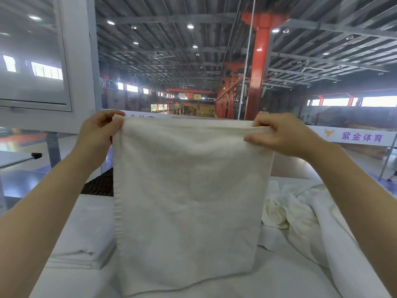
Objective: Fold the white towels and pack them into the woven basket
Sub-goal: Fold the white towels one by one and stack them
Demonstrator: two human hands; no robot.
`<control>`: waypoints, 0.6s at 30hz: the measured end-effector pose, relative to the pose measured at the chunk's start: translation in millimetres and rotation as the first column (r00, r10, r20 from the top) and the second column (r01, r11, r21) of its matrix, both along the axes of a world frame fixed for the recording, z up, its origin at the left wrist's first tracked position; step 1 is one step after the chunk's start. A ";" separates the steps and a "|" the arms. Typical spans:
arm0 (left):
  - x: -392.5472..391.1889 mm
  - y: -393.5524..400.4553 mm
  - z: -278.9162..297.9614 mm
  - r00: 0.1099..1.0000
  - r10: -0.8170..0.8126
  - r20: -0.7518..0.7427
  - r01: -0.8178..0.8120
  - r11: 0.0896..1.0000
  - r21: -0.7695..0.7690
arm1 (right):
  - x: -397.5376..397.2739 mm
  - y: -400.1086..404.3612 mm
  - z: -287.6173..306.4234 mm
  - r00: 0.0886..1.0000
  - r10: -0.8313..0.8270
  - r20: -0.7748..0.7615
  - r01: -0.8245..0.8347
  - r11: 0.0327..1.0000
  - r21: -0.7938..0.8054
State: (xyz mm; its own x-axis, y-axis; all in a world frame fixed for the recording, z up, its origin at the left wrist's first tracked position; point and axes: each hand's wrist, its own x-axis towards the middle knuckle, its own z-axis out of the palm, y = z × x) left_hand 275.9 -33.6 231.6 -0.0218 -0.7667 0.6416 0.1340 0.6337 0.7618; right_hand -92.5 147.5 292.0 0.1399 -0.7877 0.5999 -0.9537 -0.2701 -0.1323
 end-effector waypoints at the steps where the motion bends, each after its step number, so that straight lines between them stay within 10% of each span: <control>1: -0.8 -0.1 0.4 1.000 -0.002 0.006 0.002 1.000 0.002 | -2.1 -0.8 -0.3 1.000 -0.010 0.003 0.010 1.000 0.029; 18: -36.3 23.7 13.5 0.799 0.467 0.378 -0.322 0.864 -0.388 | -41.5 -9.3 -12.6 0.965 -0.149 0.214 0.188 0.966 -0.175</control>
State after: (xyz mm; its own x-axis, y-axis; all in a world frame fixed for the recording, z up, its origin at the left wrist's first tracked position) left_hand 239.6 -9.9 245.0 -0.0965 -0.5512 0.8288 -0.4834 0.7538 0.4451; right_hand -134.0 138.2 279.5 -0.1214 -0.6565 0.7445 -0.9475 -0.1470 -0.2841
